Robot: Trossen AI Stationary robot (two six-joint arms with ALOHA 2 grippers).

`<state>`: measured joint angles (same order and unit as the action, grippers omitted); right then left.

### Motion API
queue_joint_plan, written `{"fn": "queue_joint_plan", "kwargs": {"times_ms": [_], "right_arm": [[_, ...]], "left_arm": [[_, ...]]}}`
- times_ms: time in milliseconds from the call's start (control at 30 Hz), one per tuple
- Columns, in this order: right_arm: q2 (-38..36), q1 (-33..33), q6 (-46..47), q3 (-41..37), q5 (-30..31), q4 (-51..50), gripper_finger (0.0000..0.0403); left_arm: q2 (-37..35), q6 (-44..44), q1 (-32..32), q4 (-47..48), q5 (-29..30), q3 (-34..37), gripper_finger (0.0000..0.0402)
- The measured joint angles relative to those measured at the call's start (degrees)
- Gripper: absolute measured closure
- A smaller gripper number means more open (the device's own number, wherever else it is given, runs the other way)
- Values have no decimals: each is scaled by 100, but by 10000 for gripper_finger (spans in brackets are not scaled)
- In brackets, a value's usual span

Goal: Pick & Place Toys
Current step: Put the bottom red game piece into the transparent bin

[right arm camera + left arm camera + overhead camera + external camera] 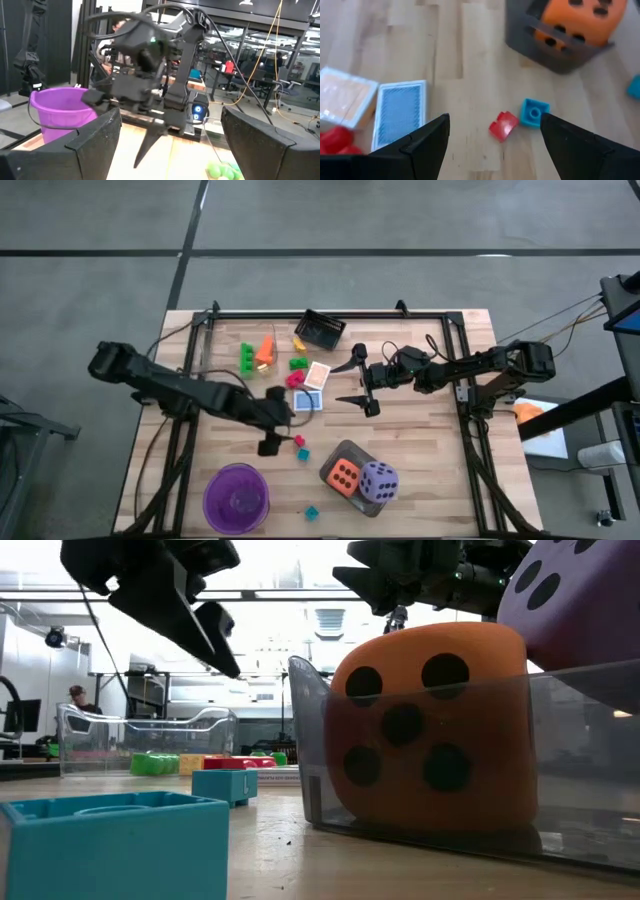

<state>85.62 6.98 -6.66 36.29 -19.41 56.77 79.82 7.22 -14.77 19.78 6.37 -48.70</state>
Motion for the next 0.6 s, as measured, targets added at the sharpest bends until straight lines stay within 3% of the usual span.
{"fn": "queue_joint_plan", "kwargs": {"times_ms": [233,600], "right_arm": [[0,0,0,0,-1,-39,64],[0,0,-18,0,-20,-105,64]], "left_arm": [[943,-639,-115,491,-145,-703,89],[1816,-1045,-115,596,-304,-921,89]]}}
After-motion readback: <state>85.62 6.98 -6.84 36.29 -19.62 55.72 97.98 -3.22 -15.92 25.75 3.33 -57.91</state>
